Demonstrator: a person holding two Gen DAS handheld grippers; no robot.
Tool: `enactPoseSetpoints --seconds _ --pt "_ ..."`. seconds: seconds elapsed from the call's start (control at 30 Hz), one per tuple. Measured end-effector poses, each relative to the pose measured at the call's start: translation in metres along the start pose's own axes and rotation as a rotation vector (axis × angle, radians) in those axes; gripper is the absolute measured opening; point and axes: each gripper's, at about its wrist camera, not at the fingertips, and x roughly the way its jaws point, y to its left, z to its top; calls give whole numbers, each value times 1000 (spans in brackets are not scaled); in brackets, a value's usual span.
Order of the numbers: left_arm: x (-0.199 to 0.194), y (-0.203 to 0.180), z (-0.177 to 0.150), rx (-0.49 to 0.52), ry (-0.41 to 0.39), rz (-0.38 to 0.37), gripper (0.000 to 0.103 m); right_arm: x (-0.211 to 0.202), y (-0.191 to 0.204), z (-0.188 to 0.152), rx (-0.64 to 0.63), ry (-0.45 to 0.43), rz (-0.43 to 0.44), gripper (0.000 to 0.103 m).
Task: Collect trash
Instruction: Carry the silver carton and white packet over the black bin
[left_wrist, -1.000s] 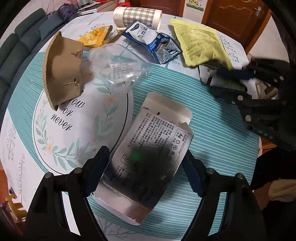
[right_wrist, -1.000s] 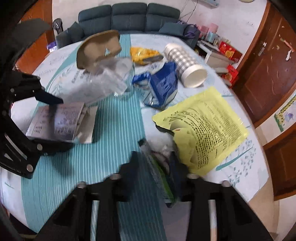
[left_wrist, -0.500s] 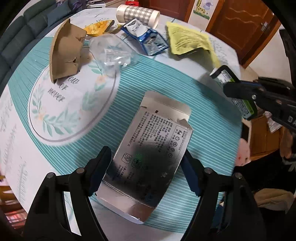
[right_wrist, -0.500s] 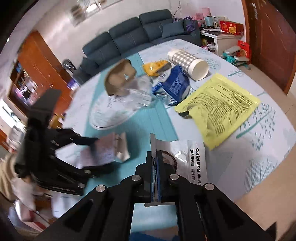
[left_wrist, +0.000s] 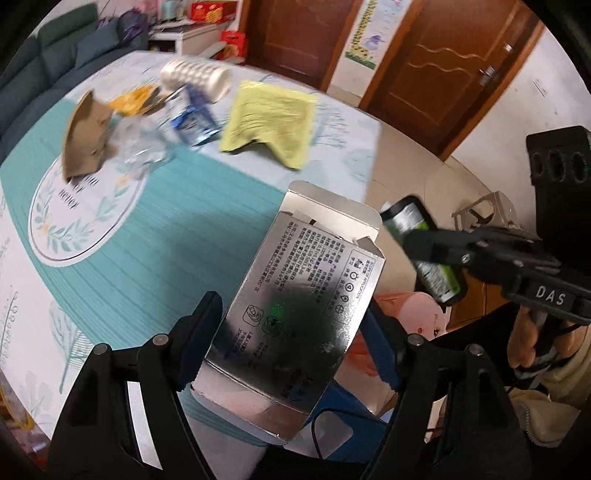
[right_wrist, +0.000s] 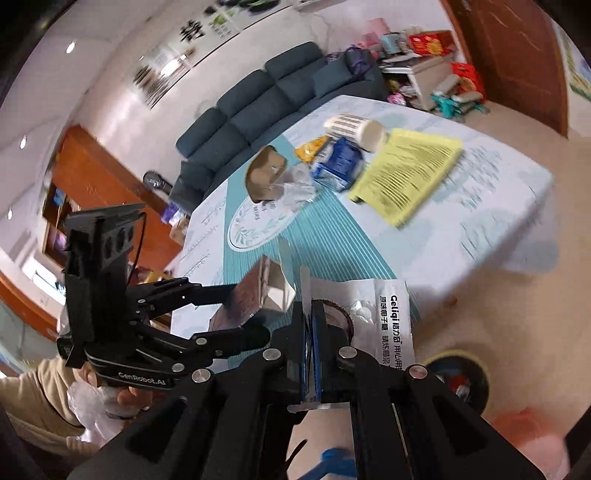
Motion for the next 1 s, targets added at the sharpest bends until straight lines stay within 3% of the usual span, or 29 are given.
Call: enactPoseSetpoints --seconds 0.13,0.5,0.67,0.83,1.0 --pt "2 -33 -8 47 -24 27 72 -18 -22 -30 78 -8 -4 3" --pt "44 -104 -30 71 8 -16 72 -35 -105 -84 313 -21 -19 3" --pt "82 -127 -46 69 76 1 72 -23 -148 -108 399 -4 -50 3" --pt "126 -139 -58 49 143 14 72 -2 -191 -146 487 46 -137 3" --pt "171 -148 -69 15 208 19 72 11 -222 -161 538 70 -189 3"
